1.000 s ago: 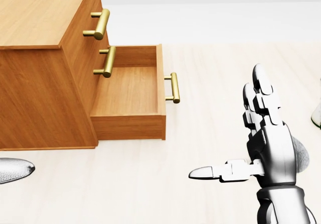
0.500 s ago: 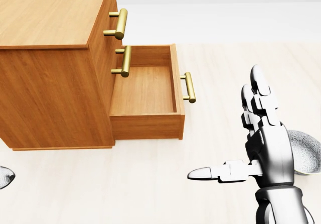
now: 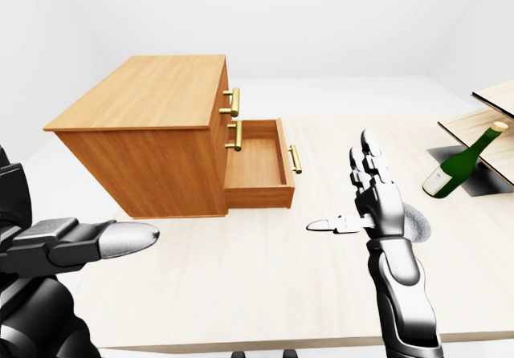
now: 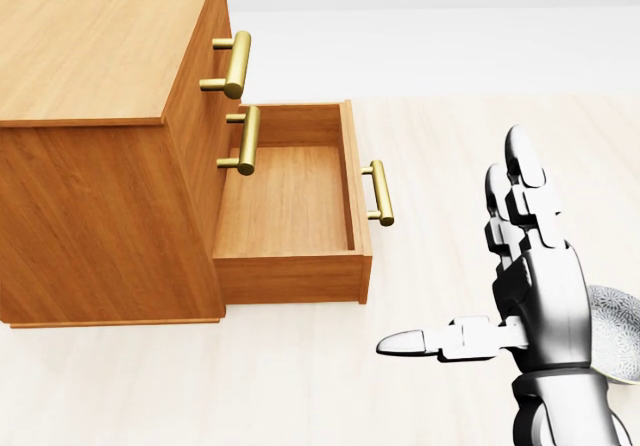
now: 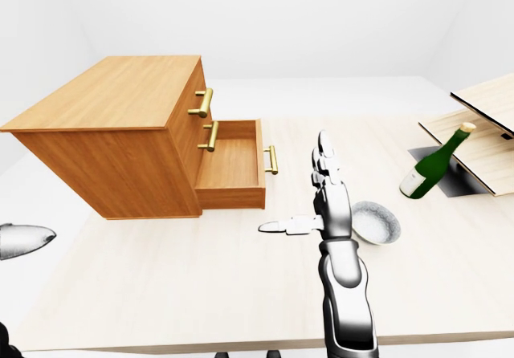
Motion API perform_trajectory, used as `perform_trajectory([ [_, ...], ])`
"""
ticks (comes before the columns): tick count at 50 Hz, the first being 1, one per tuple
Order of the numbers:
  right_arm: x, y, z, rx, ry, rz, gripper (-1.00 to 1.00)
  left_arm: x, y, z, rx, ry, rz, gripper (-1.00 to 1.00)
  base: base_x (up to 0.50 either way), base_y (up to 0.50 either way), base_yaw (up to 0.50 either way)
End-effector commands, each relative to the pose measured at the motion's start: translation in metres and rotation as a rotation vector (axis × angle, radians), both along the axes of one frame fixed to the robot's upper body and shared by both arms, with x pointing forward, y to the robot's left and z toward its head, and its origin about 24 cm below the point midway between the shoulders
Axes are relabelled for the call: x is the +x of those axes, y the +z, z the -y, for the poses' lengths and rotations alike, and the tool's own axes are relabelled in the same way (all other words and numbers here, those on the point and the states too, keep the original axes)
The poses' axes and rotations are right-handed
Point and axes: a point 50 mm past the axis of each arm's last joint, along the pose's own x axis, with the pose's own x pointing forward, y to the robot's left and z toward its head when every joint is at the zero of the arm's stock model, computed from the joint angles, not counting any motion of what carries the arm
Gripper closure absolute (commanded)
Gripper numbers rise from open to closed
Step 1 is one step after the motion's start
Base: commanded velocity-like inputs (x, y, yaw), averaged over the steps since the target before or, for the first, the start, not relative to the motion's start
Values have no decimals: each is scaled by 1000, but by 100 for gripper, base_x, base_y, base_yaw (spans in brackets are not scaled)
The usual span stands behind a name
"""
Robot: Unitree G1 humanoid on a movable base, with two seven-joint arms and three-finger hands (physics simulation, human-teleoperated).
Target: Put the bowl on top of the cabinet.
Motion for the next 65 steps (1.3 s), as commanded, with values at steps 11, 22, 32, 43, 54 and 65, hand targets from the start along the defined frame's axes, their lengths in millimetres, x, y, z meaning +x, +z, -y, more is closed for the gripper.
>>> perform_trajectory([
  [11,-1,7,2,-28,-18,31,-100,-5,6,-5,-9,4,34,-100,0,0,0],
  [22,0,19,11,-107,-85,78,-100,-6,7,-6,-16,1,42,-100,0,0,0],
  [32,-1,36,21,-269,-156,136,-100,-5,6,-6,-16,1,33,-100,0,0,0],
  [43,-2,43,35,-396,-226,137,-100,-4,5,-6,-13,4,26,-100,0,0,0],
  [54,-4,45,40,-510,-246,118,-100,-5,6,-6,-14,4,34,-100,0,0,0],
  [65,-6,45,45,-602,-276,91,-100,-5,6,-6,-14,5,33,-100,0,0,0],
])
